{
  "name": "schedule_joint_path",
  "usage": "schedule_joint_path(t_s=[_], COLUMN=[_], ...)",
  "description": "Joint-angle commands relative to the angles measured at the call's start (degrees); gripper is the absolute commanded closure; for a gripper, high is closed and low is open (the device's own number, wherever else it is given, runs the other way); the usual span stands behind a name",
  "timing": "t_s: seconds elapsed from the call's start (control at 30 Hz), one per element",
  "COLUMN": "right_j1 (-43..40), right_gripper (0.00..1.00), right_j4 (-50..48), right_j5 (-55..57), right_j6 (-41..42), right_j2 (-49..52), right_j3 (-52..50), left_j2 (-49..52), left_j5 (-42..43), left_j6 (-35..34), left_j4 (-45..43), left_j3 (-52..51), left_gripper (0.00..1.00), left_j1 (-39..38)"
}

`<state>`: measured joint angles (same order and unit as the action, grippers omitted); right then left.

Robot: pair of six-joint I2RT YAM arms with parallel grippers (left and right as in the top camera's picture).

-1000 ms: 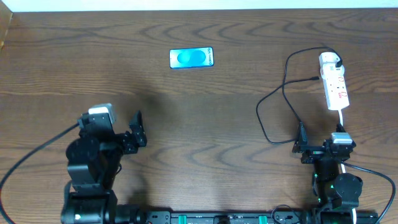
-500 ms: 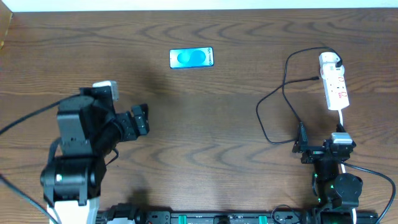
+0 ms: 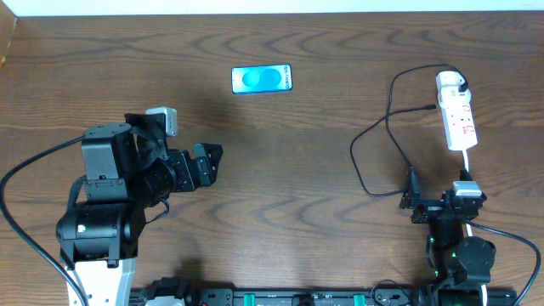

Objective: Plug charger to phone and switch on socket
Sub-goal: 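Raise the left arm and swing it forward toward the blue phone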

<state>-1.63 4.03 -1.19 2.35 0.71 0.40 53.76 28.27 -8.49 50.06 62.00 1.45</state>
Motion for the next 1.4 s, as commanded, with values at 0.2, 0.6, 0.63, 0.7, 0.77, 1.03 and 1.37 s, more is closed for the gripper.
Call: schedule_joint_path(t_s=[0.2,0.6,0.63,0.7,0.77,1.03,1.37], right_j1=[0.5,0.5,0.5,0.5,0.5,0.5,0.5], right_gripper=[0.01,0.01,0.01,0.01,0.01,0.01,0.01], right_j4=[0.2,0.2,0.2,0.3,0.2,0.2,0.3], right_j5=[0.6,0.6,0.6,0.6,0.6,0.6,0.6], right_j6=[0.3,0.3,0.3,0.3,0.3,0.3,0.3], right_j2=[-0.4,-0.4,-0.4,-0.4,-0.4,-0.4,-0.4], right_j3=[-0.1,-0.1,-0.1,-0.1,-0.1,-0.1,-0.1], left_j2=[0.4,2.4,2.9,3.8,4.7,9.9,25.6], left_j5=[-5.5,-5.9,-6.4,-6.8,-6.8,-8.9,-25.2], left_j6=[-7.1,-13.5,-14.4,-15.5,-16.3,-20.8,-30.4], left_j4=[2.6,2.6,2.6,2.6,2.4,3.0,7.7], left_j3=[1.2,1.4,1.4,1.4,1.5,6.3,25.8], left_gripper=[0.07,0.07,0.07,0.11,0.13,0.08,0.07], left_j1=[0.1,0.1,0.1,0.1,0.1,0.0,-10.5])
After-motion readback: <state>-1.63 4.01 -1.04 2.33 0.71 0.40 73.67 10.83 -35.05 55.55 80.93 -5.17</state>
